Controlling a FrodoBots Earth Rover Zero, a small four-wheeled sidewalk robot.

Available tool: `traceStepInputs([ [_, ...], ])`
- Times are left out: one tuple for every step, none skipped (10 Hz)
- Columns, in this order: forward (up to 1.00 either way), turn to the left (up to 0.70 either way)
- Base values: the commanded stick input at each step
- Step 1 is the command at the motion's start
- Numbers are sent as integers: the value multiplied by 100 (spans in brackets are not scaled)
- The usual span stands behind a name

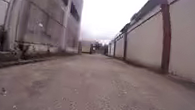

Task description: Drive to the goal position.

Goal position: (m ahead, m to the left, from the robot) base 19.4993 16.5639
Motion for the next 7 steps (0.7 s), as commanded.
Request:
traceStepInputs([
  [70,0],
  [70,0],
  [70,0],
  [70,0],
  [70,0],
  [70,0],
  [70,0],
])
